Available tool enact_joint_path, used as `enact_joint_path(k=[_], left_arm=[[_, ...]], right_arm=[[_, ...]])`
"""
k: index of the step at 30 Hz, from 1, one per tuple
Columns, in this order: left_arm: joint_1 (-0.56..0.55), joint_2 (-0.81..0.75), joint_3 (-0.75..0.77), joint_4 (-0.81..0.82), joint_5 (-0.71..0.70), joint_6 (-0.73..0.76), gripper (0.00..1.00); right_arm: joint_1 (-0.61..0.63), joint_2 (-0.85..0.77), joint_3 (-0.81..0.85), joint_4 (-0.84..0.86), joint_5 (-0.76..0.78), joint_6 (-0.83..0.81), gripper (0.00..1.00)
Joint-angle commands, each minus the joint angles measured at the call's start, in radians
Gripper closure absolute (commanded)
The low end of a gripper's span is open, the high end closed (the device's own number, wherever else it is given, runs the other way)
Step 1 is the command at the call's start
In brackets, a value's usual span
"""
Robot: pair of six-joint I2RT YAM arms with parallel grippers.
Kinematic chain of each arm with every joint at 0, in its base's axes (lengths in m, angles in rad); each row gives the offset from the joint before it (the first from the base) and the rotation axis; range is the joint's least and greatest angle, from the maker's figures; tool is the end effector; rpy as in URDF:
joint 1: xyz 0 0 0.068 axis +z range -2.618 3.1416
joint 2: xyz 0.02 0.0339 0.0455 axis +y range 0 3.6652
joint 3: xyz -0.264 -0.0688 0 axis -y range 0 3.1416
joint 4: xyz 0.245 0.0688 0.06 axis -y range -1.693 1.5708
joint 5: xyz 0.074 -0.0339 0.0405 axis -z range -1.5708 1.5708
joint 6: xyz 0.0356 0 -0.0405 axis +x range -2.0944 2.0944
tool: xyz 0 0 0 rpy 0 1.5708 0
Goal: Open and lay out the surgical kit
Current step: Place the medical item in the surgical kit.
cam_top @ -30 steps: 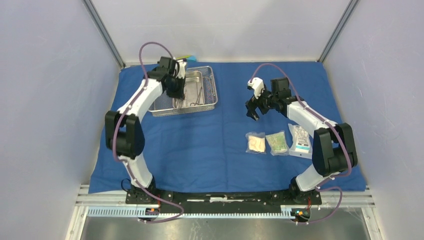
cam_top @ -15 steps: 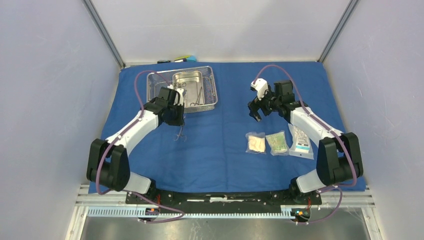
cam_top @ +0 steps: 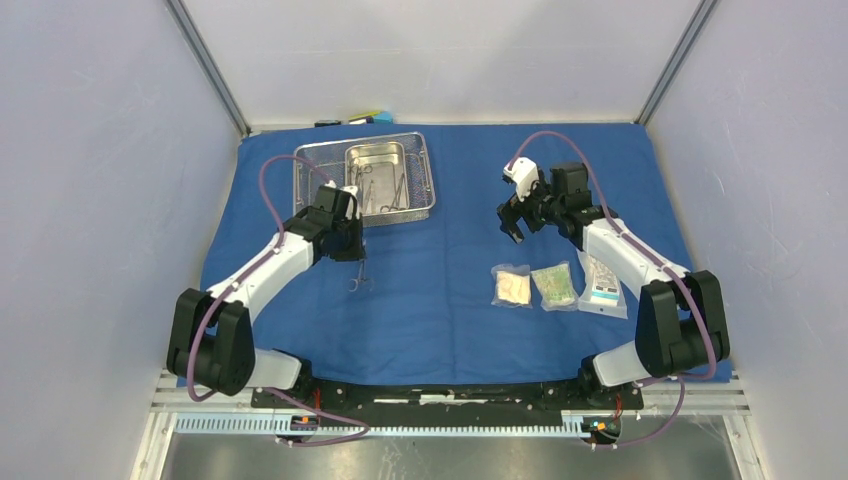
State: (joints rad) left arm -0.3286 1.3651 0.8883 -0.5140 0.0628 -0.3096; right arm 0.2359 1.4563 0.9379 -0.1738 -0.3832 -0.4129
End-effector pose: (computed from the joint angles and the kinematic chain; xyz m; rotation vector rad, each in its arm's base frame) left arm 0.2561 -0.0897 0.2212 0.0489 2.5914 -0.3199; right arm 0.3029 0.0865 0.2382 -0.8977 2.0358 0.3361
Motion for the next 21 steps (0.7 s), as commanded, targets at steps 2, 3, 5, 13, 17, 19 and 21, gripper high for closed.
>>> enact_joint_path(k=[2, 3, 5, 13, 17, 19, 21], left_arm=[[-0.003, 0.028, 0.018, 0.02, 0.026, -0.099, 0.98], [-0.004, 0.042, 0.022, 0.015, 0.02, -0.121, 0.98], [-0.008, 0.08, 0.041, 0.005, 0.057, -0.138, 0.98], [-0.081, 0.166, 0.083, 0.016, 0.016, -0.211, 0.98], [-0.101, 0.195, 0.08, 0.026, -0.014, -0.218, 0.98], [-0.102, 0.203, 0.08, 0.032, -0.011, -0.214, 0.98], [-0.104, 0.199, 0.067, 0.045, -0.014, -0.217, 0.98]], right_arm=[[0.005, -0.031, 0.002, 0.034, 0.002, 0.002, 0.01], [0.005, -0.029, 0.002, 0.034, 0.001, 0.002, 0.01], [0.005, -0.025, 0.002, 0.034, 0.005, -0.002, 0.01], [0.004, -0.037, -0.017, 0.04, 0.008, -0.013, 0.01], [0.004, -0.049, -0.021, 0.045, 0.007, -0.015, 0.01], [0.005, -0.051, -0.019, 0.045, 0.007, -0.015, 0.01], [0.004, -0.052, -0.02, 0.046, 0.001, -0.013, 0.01]])
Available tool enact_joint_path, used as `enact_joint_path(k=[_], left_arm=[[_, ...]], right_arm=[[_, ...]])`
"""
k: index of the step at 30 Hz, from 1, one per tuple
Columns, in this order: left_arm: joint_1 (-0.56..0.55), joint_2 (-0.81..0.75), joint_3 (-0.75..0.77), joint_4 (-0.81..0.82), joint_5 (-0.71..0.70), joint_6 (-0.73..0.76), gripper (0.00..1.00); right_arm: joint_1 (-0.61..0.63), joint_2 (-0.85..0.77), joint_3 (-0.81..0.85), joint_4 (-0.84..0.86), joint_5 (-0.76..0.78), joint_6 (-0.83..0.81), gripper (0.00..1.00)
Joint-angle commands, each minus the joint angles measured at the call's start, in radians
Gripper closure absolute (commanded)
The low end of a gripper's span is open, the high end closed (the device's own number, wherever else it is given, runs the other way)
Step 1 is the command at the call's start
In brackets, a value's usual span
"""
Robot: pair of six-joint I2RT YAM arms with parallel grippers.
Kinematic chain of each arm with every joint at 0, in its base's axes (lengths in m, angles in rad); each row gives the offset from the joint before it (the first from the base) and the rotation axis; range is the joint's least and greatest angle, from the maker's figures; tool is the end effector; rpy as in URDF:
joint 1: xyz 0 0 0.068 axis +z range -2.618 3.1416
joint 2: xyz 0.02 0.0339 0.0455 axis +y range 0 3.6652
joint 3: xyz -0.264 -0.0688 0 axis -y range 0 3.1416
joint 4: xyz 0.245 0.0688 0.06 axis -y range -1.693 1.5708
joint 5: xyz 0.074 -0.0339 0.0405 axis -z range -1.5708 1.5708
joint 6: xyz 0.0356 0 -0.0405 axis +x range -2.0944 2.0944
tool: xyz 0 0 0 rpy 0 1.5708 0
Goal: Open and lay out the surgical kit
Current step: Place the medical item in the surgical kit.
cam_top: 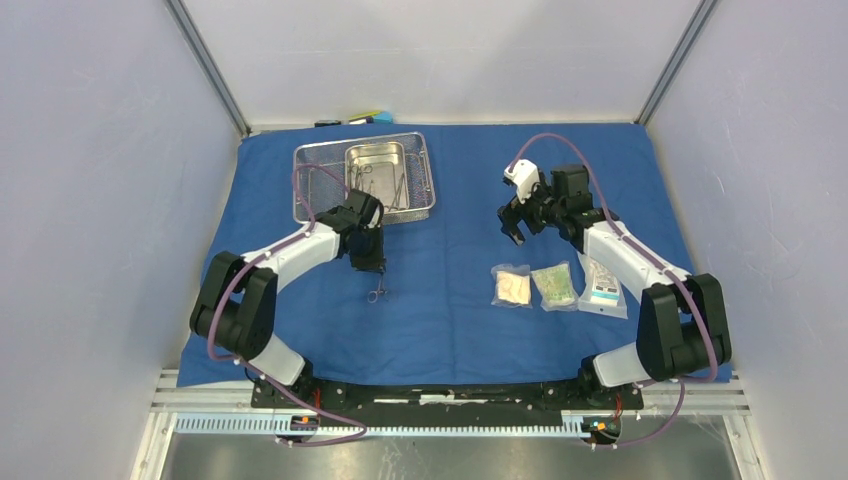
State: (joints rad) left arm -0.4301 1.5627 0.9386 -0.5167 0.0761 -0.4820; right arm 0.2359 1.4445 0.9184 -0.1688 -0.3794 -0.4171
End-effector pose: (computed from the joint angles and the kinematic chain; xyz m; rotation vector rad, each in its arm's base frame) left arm 0.2692 -0.1265 0.1835 -0.0488 2.7659 -0.3606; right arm 0.2993 0.0855 0.2357 -0.9006 2.0376 0.3303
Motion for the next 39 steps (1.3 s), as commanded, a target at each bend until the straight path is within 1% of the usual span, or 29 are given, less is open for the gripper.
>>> enact_joint_path(k=[1, 5, 11, 16, 25, 27, 29, 34, 39], left_arm=[[-0.005, -0.001, 0.009, 0.052, -0.035, -0.045, 0.98], [-0.006, -0.008, -0.028, 0.076, -0.061, -0.051, 0.98], [-0.006, 0.0, -0.022, 0.089, -0.051, -0.047, 0.98], [-0.006, 0.004, -0.046, 0.112, -0.061, -0.049, 0.97], [-0.006, 0.038, -0.064, 0.122, -0.064, -0.053, 0.94], [-0.006, 0.043, -0.07, 0.124, -0.063, -0.053, 0.92], [-0.006, 0.042, -0.076, 0.128, -0.061, -0.052, 0.88], [-0.006, 0.039, -0.086, 0.135, -0.067, -0.045, 0.72], [-0.006, 0.024, -0.078, 0.127, -0.07, -0.037, 0.67]], right_arm=[[0.005, -0.042, 0.002, 0.041, -0.006, -0.007, 0.02], [0.004, -0.049, 0.0, 0.041, -0.013, -0.005, 0.02], [0.005, -0.058, -0.004, 0.049, -0.03, 0.003, 0.02], [0.004, -0.054, -0.002, 0.051, -0.046, 0.012, 0.02], [0.004, -0.061, -0.003, 0.051, -0.05, 0.011, 0.02], [0.005, -0.062, -0.006, 0.052, -0.051, 0.011, 0.02], [0.005, -0.062, -0.006, 0.052, -0.05, 0.009, 0.02], [0.005, -0.057, -0.003, 0.052, -0.052, 0.009, 0.02], [0.005, -0.056, -0.003, 0.051, -0.052, 0.009, 0.02]])
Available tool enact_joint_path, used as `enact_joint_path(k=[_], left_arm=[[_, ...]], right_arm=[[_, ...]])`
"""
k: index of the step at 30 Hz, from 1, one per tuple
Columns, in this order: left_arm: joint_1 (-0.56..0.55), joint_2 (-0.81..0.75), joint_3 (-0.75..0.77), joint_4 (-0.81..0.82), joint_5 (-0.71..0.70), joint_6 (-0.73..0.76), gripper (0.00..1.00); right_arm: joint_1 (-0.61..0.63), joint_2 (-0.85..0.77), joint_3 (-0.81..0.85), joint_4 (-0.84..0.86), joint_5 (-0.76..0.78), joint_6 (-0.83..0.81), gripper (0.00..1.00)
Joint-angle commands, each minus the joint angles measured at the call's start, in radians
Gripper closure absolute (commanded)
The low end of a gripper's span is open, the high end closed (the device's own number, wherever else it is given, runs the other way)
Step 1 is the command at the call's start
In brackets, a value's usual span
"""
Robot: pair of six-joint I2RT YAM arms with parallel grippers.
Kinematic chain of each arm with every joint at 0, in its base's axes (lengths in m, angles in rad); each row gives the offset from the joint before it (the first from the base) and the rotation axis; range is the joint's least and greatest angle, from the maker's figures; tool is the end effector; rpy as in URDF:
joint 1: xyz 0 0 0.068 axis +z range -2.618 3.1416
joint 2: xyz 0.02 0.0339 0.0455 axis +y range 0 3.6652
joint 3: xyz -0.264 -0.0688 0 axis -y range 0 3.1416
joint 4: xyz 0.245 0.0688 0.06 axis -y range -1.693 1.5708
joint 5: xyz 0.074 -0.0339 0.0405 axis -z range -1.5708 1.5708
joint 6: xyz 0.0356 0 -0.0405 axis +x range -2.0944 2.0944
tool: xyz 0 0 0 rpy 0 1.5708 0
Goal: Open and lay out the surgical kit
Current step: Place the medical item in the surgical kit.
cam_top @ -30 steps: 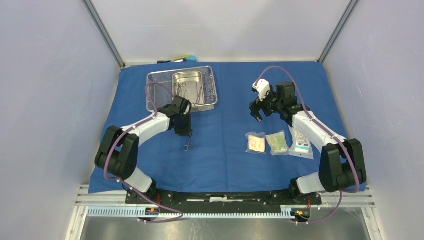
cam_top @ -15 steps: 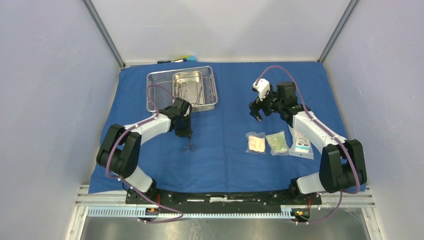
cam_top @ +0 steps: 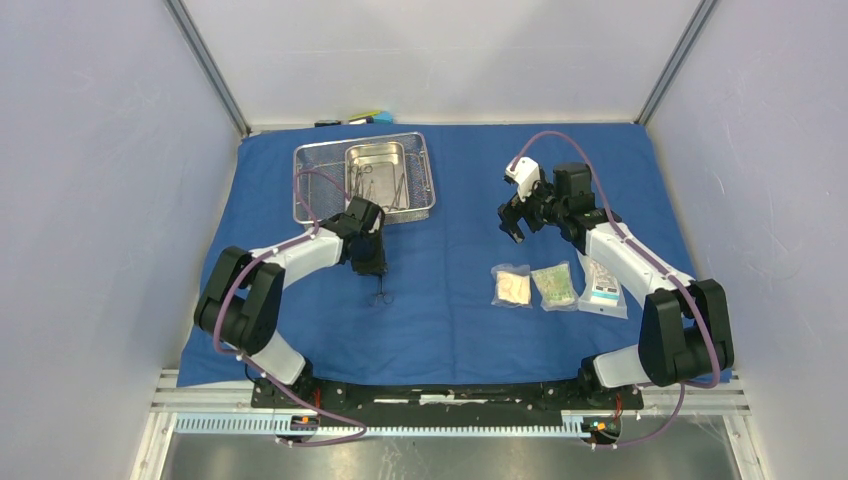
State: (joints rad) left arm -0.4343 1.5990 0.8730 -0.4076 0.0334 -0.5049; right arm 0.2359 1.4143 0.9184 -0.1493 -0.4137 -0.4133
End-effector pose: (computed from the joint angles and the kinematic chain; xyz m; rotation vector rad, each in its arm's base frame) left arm 0.2688 -0.1260 0.1603 -0.0868 2.7478 -0.3173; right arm 0.2962 0.0859 0.2464 -0.9048 1.9786 0.3567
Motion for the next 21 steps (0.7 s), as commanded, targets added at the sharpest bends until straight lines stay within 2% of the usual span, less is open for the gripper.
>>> enact_joint_path(k=[1, 6, 9, 14, 19, 21], left_arm=[[-0.001, -0.015, -0.008, 0.014, -0.029, -0.011, 0.66], [-0.002, -0.043, 0.026, -0.009, -0.031, 0.023, 0.6], [-0.002, -0.069, 0.061, -0.028, -0.03, 0.053, 0.49], [-0.002, -0.122, 0.117, -0.054, -0.072, 0.103, 0.42], [0.0, -0.145, 0.222, -0.069, -0.113, 0.208, 0.34], [0.003, -0.132, 0.29, -0.07, -0.121, 0.259, 0.28]], right_arm=[[0.004, -0.025, -0.003, 0.031, -0.016, 0.005, 0.02], [0.004, -0.024, -0.001, 0.03, -0.017, 0.004, 0.02], [0.004, -0.021, 0.002, 0.028, -0.014, 0.002, 0.02], [0.004, -0.025, 0.015, 0.021, -0.015, 0.004, 0.02], [0.005, -0.039, 0.029, 0.018, -0.019, 0.01, 0.03], [0.004, -0.041, 0.035, 0.014, -0.021, 0.01, 0.03]])
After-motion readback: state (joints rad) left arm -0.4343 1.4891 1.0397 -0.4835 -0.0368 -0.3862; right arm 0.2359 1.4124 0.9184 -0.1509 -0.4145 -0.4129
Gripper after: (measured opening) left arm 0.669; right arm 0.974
